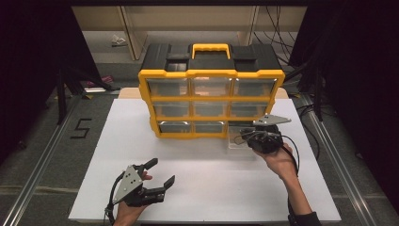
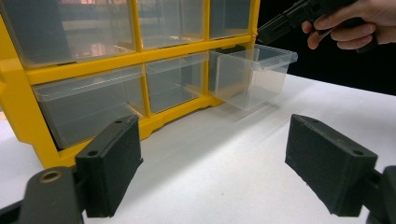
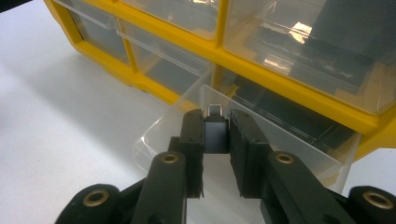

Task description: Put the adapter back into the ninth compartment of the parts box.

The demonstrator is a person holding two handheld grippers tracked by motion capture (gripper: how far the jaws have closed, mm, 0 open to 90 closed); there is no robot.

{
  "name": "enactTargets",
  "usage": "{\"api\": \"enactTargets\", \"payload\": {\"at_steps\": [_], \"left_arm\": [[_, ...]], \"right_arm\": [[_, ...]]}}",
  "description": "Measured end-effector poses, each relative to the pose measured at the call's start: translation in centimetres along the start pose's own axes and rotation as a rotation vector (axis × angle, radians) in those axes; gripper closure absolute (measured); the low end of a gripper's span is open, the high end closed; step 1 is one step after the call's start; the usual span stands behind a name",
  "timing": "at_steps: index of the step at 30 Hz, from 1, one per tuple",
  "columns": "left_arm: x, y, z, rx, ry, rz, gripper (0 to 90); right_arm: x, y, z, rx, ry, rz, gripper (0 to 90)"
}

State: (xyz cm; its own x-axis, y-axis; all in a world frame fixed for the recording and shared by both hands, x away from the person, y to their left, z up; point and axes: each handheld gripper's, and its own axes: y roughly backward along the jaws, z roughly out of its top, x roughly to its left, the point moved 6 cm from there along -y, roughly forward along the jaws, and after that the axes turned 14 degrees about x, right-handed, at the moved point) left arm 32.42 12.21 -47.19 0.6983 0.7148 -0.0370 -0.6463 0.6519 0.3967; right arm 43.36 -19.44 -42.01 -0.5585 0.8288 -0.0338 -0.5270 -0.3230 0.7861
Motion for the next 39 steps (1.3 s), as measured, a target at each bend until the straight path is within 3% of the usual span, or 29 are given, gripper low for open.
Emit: {"api": "enactTargets", "payload": {"at_steps": [26, 33, 39], "left_arm": [[0.0, 0.0, 0.0, 0.001, 0.002, -0.001, 18.0], [0.0, 0.0, 0.0, 0.002, 0.003, 0.0, 18.0], [0.0, 0.0, 0.0, 0.002, 0.002, 0.0, 18.0]], "right_arm": [[-1.0, -1.3, -0.7, 0.033, -0.025, -0.026, 75.7], [-1.1, -1.0, -0.5, 0.017, -0.044, -0.021, 57.2], [0.6, -0.4, 0.0, -0.013, -0.004, 0.018, 44.6]]}}
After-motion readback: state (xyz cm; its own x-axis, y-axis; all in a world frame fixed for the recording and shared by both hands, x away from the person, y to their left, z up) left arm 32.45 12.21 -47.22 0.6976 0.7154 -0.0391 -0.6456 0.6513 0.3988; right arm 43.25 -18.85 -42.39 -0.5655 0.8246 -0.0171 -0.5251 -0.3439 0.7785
